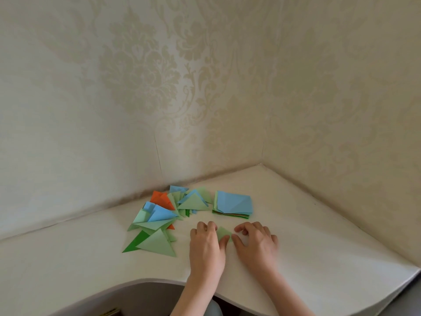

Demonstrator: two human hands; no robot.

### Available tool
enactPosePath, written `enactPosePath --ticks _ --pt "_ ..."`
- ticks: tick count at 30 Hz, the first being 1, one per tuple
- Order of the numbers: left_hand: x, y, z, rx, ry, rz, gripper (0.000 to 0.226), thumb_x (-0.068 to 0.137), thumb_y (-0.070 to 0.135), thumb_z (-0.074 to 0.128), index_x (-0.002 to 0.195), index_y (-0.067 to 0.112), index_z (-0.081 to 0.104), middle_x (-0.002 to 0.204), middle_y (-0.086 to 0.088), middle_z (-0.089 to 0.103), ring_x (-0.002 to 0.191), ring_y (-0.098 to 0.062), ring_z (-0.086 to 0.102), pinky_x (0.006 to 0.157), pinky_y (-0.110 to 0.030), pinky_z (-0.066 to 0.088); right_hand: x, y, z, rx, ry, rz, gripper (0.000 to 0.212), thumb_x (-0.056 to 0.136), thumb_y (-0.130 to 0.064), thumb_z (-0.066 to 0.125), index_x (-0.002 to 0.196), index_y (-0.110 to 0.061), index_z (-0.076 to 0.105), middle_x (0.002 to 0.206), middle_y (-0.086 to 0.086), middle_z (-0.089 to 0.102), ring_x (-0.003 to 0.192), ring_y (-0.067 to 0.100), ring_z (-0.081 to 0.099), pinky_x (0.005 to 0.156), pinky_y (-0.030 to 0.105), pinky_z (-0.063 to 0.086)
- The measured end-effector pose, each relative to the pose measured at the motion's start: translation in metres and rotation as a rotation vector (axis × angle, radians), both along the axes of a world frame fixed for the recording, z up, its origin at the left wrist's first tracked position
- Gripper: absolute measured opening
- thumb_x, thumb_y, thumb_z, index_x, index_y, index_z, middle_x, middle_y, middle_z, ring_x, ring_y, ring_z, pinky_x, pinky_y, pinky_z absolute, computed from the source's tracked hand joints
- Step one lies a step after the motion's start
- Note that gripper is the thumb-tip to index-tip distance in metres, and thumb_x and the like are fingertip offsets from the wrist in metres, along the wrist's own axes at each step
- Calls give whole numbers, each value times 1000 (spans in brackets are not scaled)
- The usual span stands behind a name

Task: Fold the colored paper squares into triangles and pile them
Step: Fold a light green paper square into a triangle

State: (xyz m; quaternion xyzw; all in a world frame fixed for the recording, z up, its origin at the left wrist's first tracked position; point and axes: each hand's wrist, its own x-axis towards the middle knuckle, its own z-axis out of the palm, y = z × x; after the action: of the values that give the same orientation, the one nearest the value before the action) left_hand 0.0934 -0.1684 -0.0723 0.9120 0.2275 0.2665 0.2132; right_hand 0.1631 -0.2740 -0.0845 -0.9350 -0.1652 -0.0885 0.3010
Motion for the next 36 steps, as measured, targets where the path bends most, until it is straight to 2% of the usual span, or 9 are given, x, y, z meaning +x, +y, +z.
enactPosePath --ticks 5,11,14,17,21,25,29,33,36 --pt "1 7 0 -147 15 4 18 89 18 63 107 20 56 101 6 51 96 -14 51 75 -20 38 1 0 -1 1 1 7 18 85 -48 58 101 -41 62 101 -16 57 102 9 50 82 27 30" --pt "0 25 1 -237 66 12 24 85 2 58 100 21 61 93 7 60 84 -9 56 72 -18 43 1 0 -1 5 -2 7 16 86 -45 59 100 -40 63 101 -16 57 103 11 50 81 28 28" --pt "-1 23 1 -228 66 15 25 86 2 56 102 21 61 95 6 60 87 -10 56 71 -17 40 0 0 -1 17 -7 10 15 86 -45 59 99 -40 63 101 -16 57 102 11 50 82 28 29" --pt "1 15 0 -221 32 28 16 88 21 64 103 21 59 95 6 57 92 -14 55 74 -20 39 -1 0 -1 16 -10 14 16 86 -45 58 100 -40 62 101 -16 57 102 10 50 84 28 30" --pt "3 5 -1 -197 44 77 33 86 34 67 113 23 53 98 7 59 97 -15 50 83 -26 41 -2 -1 -2 15 -25 18 17 86 -46 58 101 -39 62 102 -15 57 102 11 50 83 28 30" --pt "7 7 4 -236 84 76 29 87 29 67 113 27 55 97 11 59 95 -13 54 84 -26 44 0 -2 -4 11 -46 23 19 86 -49 58 100 -38 62 101 -16 57 101 10 51 82 27 31" --pt "3 11 2 -205 27 -53 20 86 16 67 101 28 60 87 11 51 75 -3 50 63 -13 38 2 -3 -5 37 -80 14 18 83 -48 62 98 -37 64 98 -14 59 98 13 54 78 28 31" --pt "3 28 4 -236 -34 -135 21 84 13 70 96 28 62 91 15 58 81 -2 55 69 -11 41 4 -1 -5 83 -74 31 15 85 -44 63 97 -36 64 97 -14 59 95 13 54 77 31 33" --pt "11 58 16 -233 -124 -109 16 83 11 72 95 20 67 85 13 63 82 -7 60 71 -18 43 13 3 0 130 -220 55 14 79 -27 73 92 -27 67 95 -10 63 87 19 59 72 34 40"
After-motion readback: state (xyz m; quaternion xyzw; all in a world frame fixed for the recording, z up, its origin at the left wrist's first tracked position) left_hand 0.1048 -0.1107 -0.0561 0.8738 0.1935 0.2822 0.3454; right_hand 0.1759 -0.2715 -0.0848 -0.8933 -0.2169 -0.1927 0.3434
